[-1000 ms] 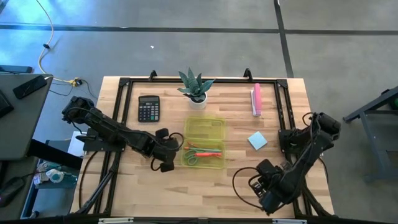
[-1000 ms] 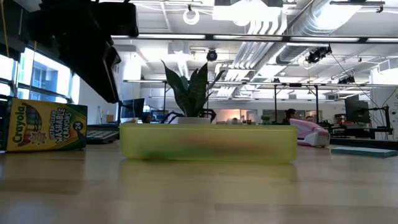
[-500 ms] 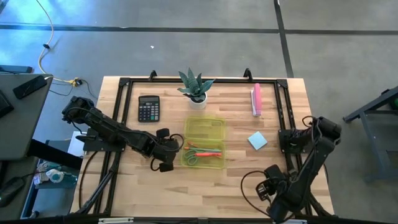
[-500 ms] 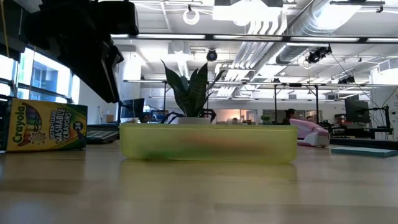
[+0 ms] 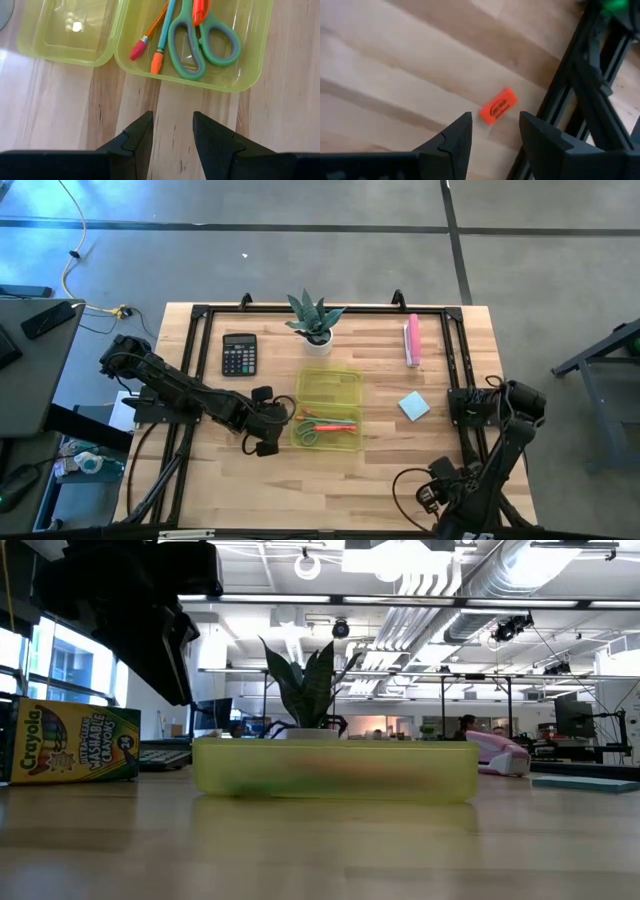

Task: Pack school essentials
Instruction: Put the eraser into the yellow box

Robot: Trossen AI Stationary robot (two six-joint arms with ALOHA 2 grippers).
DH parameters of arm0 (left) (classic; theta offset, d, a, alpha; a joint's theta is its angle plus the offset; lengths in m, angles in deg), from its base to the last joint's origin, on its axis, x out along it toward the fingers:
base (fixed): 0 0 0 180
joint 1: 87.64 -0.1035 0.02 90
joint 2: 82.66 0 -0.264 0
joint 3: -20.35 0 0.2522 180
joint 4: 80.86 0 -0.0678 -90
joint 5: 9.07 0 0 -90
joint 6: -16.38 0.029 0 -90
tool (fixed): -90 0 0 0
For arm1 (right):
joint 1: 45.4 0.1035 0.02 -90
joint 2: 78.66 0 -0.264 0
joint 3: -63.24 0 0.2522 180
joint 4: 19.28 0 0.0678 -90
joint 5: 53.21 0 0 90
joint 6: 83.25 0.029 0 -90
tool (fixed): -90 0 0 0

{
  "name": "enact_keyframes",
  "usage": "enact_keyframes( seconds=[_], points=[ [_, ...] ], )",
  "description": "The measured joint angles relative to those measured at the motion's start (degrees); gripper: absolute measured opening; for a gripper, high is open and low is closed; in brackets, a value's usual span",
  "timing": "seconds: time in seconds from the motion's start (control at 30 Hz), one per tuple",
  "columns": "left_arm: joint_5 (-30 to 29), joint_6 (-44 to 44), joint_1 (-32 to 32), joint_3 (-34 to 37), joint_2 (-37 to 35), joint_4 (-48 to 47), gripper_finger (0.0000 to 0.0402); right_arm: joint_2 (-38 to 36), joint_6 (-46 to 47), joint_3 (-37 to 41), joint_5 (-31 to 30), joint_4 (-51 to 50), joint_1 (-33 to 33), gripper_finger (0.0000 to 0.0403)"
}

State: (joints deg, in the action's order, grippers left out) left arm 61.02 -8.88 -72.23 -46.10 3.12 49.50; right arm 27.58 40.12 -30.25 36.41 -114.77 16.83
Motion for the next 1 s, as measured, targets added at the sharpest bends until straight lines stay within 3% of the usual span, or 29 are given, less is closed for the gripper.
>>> enact_keyframes(
  seconds=[0.23,0.5,0.83,1.0],
  points=[
    [0.00,0.00,0.01,0.00,0.00,0.07,0.0126,0.26,-6.90,0.00,2.34,3.82,-0.03,0.0154],
    [0.00,-0.04,0.00,0.00,0.00,0.24,0.0126,0.26,-22.51,0.00,8.66,0.61,-3.50,0.0154],
    [0.00,-0.22,0.01,0.00,0.00,0.26,0.0126,0.89,-55.14,0.00,3.51,-0.24,-4.07,0.0154],
    [0.00,-0.25,0.01,0.00,0.00,0.37,0.0126,2.30,-60.34,0.00,3.59,-2.41,-3.73,0.0154]
  ],
)
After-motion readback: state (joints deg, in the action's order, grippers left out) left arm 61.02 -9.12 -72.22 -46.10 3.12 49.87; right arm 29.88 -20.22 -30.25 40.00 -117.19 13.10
